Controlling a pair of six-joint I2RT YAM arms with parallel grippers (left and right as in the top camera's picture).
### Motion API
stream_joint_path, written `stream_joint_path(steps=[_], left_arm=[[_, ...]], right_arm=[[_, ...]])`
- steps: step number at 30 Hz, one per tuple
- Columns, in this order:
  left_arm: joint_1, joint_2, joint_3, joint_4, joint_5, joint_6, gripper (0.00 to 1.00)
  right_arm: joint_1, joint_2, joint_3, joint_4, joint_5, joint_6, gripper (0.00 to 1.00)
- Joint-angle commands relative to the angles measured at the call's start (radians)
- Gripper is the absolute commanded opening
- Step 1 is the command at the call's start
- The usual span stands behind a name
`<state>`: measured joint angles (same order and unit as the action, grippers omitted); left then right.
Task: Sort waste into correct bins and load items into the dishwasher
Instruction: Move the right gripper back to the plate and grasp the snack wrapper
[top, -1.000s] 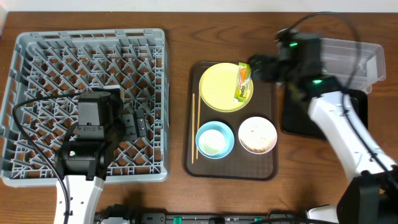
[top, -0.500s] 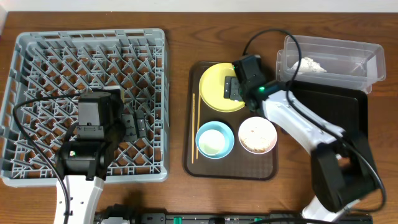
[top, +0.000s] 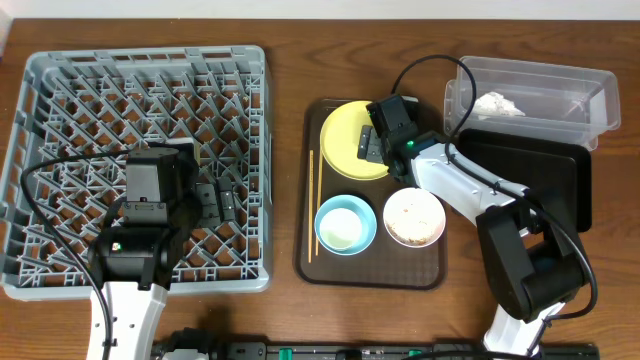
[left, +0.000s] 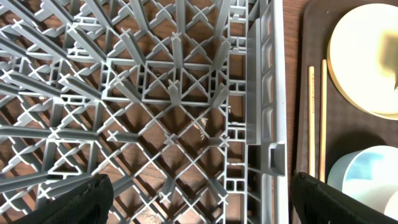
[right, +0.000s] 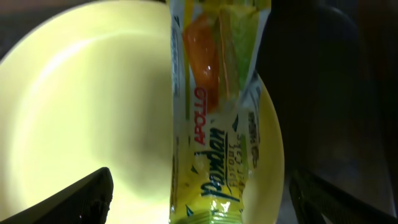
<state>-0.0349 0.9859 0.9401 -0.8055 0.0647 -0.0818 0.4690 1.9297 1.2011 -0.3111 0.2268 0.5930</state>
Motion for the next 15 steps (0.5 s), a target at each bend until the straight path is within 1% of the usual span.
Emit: stream_joint_path(steps=[1, 5, 11, 15], left_arm=[[-0.004, 0.000, 0.020, -0.003, 0.002, -0.006, 0.94], [-0.004, 0.000, 0.020, -0.002, 0.002, -0.006, 0.93], [-0.004, 0.000, 0.020, -0.002, 0.002, -0.006, 0.93], [-0.004, 0.000, 0.020, -0.002, 0.002, -0.006, 0.93]], right_arm=[[0.003, 0.012, 0.002, 0.019, 0.043, -0.001, 0.89], [0.003, 0.010, 0.009, 0.056, 0.043, -0.061, 0.88], [0.003, 0.021, 0.008, 0.037, 0.038, -0.063, 0.88], [0.005, 0.076, 0.008, 0.030, -0.004, -0.063, 0.88]])
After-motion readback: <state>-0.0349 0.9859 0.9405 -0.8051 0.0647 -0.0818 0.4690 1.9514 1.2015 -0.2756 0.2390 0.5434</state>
